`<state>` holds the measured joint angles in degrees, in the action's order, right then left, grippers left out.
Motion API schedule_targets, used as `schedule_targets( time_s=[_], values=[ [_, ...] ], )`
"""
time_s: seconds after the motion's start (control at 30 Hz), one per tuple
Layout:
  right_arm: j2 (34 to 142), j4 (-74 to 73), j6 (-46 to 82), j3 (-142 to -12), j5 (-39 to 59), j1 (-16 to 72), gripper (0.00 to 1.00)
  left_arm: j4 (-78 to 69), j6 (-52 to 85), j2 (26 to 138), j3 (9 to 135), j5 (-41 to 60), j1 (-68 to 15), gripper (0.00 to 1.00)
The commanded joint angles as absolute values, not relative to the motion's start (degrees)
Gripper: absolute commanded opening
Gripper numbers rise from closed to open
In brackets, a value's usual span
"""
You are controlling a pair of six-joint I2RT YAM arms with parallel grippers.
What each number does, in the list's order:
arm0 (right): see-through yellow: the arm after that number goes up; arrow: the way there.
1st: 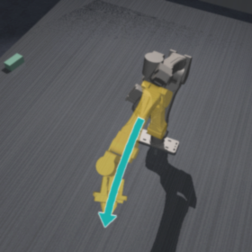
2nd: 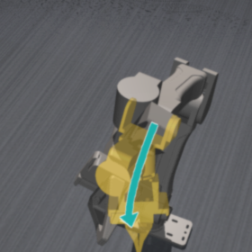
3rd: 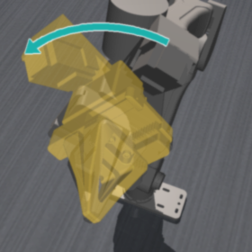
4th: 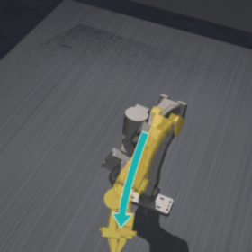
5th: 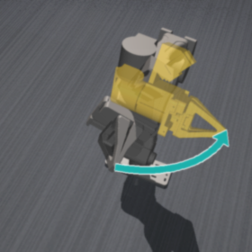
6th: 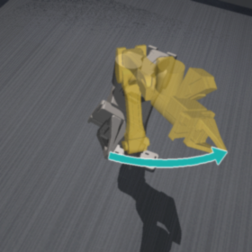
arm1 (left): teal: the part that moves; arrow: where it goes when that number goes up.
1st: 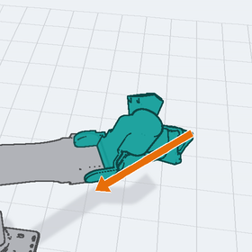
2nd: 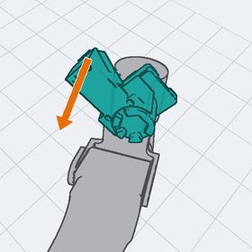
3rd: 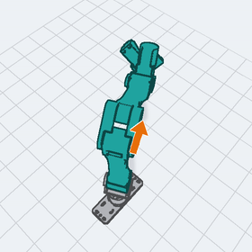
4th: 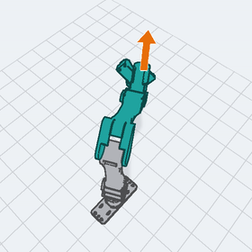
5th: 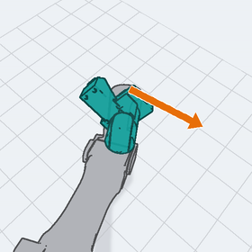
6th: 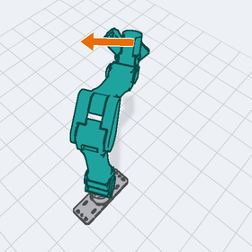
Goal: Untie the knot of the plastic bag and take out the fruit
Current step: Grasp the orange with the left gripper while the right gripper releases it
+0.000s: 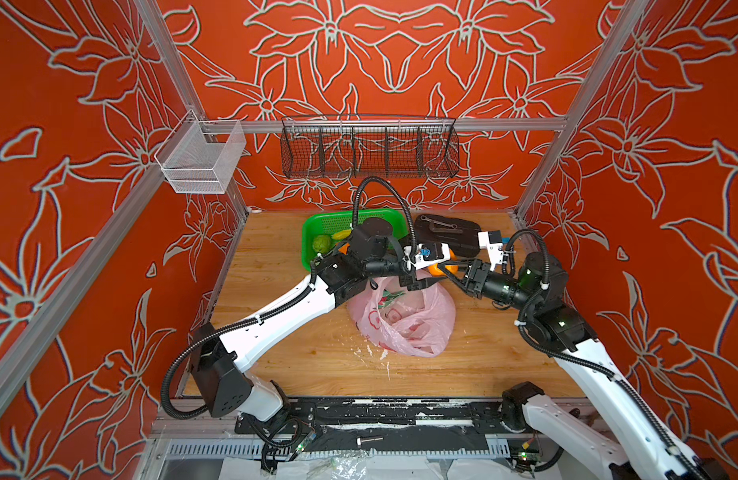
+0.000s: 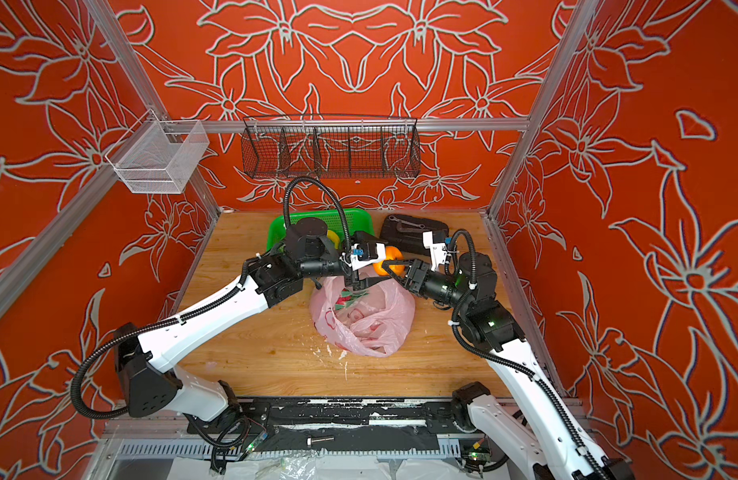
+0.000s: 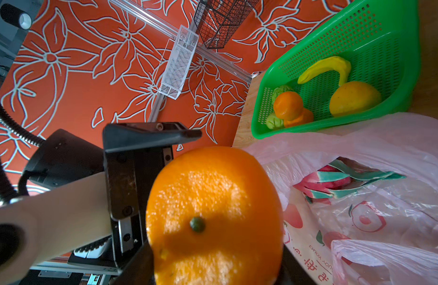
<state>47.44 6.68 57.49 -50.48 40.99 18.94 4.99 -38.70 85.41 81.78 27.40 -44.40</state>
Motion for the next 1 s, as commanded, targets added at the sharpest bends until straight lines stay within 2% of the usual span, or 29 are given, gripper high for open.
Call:
schedule_targets(
  time_s=[0.0,0.1,0.3,0.33,0.43,0.53,0.77,0.97],
  values=[
    [46.4,4.2,58.8,-50.1,42.4,18.8,0.51,3.7,-39.4,86.3,83.7,28.3,-44.6,0.69],
    [46.5,3.8,59.3,-50.0,42.5,18.9,0.51,4.7,-39.3,86.8,84.4,28.1,-44.6,0.62],
    [46.4,2.7,60.3,-50.3,42.4,18.9,0.53,5.5,-37.4,87.1,85.1,27.0,-44.6,0.57],
    [46.3,2.7,60.4,-50.6,42.2,18.8,0.56,5.4,-36.5,87.2,85.1,26.2,-44.6,0.56],
    [46.3,3.2,59.8,-51.5,41.1,18.8,0.77,4.3,-32.4,87.6,85.7,21.6,-44.7,0.54],
    [46.5,6.4,57.1,-53.6,37.7,18.8,0.86,4.4,-28.5,88.7,87.3,17.2,-44.5,0.5],
    [46.9,7.2,53.0,-56.8,19.2,18.4,0.92,4.3,-18.7,91.4,93.7,13.7,-42.4,0.48],
    [46.6,12.1,46.7,-59.2,5.5,18.4,0.95,10.4,-13.6,95.4,105.5,10.1,-41.8,0.48]
  ],
)
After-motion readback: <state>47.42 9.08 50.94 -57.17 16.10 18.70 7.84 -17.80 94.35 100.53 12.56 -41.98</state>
